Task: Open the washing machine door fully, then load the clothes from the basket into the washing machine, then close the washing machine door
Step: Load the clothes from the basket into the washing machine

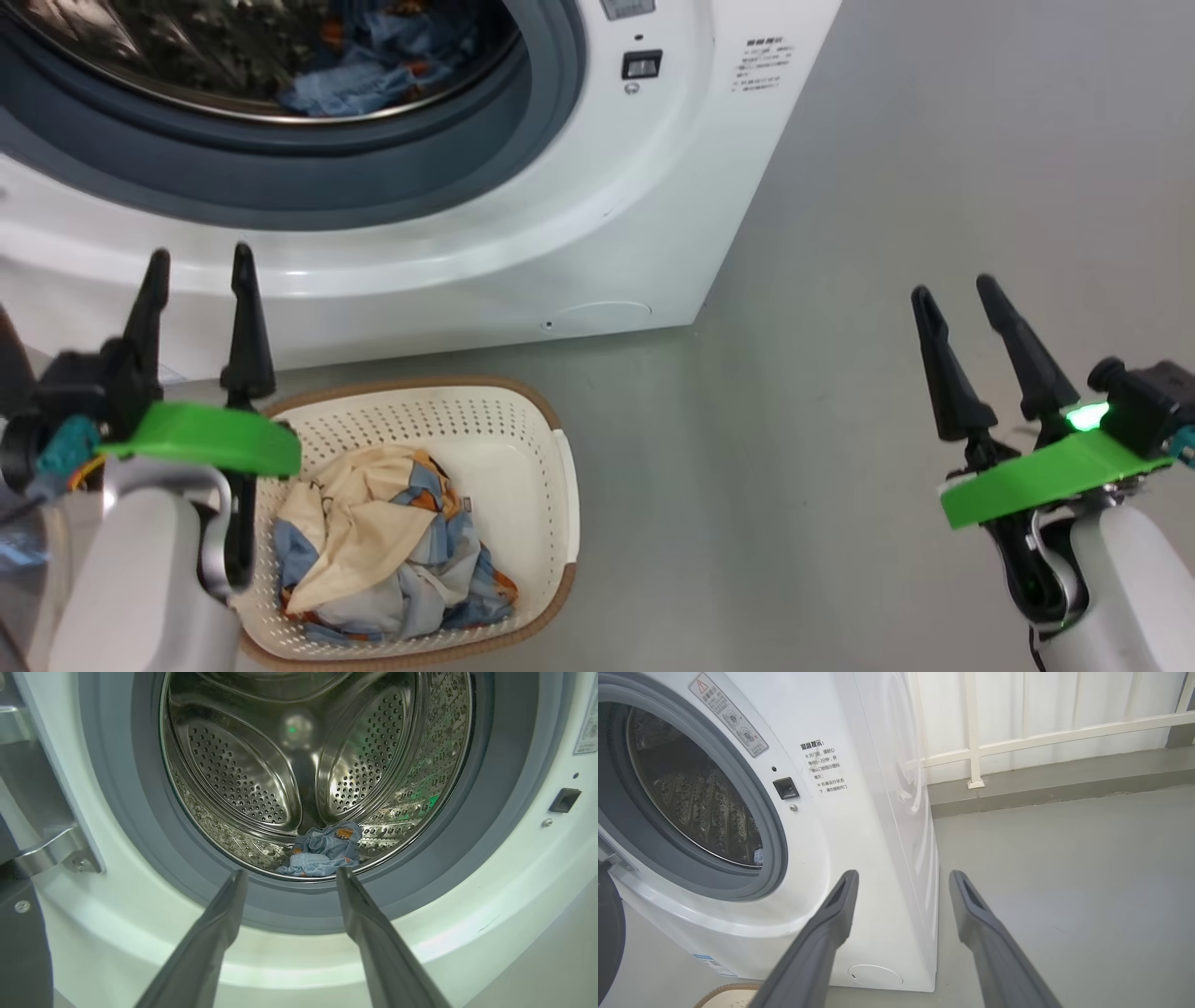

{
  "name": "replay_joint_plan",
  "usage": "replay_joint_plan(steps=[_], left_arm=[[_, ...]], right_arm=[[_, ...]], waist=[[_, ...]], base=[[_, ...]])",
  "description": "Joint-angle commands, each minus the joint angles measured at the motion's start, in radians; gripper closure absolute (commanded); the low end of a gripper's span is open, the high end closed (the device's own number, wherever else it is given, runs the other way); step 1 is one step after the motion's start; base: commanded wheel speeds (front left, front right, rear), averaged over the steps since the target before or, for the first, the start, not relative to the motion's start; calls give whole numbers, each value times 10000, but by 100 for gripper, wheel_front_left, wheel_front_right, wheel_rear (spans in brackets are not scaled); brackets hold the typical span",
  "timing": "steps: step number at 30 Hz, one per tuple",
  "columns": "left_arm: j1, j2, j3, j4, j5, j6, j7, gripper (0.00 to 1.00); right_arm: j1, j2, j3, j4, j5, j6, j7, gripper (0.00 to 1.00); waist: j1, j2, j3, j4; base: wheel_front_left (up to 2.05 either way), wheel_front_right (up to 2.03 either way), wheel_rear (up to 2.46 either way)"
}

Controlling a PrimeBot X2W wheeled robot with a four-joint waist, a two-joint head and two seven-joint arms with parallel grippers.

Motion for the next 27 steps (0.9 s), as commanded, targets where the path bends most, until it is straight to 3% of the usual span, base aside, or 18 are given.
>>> replay_joint_plan(steps=[1, 27], left_arm=[[342, 320, 378, -506, -72, 116, -49, 0], [3592, 7, 596, -2912, -121, 563, -41, 0]], right_arm=[[351, -134, 186, -167, 67, 16, -48, 0], [997, -319, 327, 96, 180, 16, -48, 0]], waist=[[0, 0, -220, 135], [0, 0, -1640, 393]], base=[[0, 0, 0], [0, 0, 0]])
